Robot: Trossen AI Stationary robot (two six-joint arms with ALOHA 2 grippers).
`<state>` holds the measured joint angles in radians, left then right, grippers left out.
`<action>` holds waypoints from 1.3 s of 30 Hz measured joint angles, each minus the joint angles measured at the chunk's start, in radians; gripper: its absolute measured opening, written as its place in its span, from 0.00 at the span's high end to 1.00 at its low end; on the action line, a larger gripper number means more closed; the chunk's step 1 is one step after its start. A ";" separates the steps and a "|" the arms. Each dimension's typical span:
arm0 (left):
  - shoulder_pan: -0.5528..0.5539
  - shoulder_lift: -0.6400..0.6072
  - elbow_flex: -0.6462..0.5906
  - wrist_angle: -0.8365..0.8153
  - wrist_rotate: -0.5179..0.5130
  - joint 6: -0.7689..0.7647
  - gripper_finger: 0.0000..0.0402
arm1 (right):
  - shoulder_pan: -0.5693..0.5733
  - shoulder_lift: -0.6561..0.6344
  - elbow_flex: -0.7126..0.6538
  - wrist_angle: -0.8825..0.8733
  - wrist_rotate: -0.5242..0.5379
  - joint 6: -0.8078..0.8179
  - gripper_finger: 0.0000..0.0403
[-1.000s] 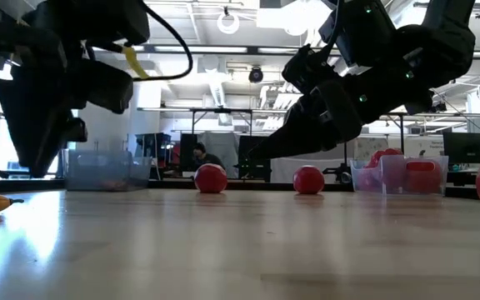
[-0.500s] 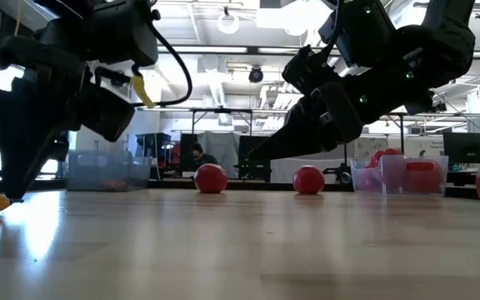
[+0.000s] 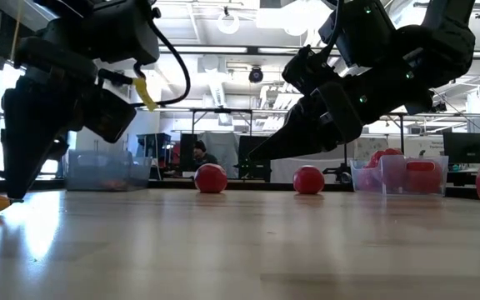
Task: Sort produce into baskets
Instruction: Put the yellow chili pepper into the top black bin
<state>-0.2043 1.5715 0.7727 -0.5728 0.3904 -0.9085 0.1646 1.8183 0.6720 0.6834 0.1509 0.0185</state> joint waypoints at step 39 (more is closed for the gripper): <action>-0.001 0.065 0.022 -0.045 -0.024 0.228 1.00 | -0.001 0.000 0.000 0.000 0.000 -0.026 1.00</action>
<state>-0.2050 1.6367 0.7948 -0.6182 0.3667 -0.6808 0.1638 1.8183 0.6724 0.6838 0.1513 -0.0078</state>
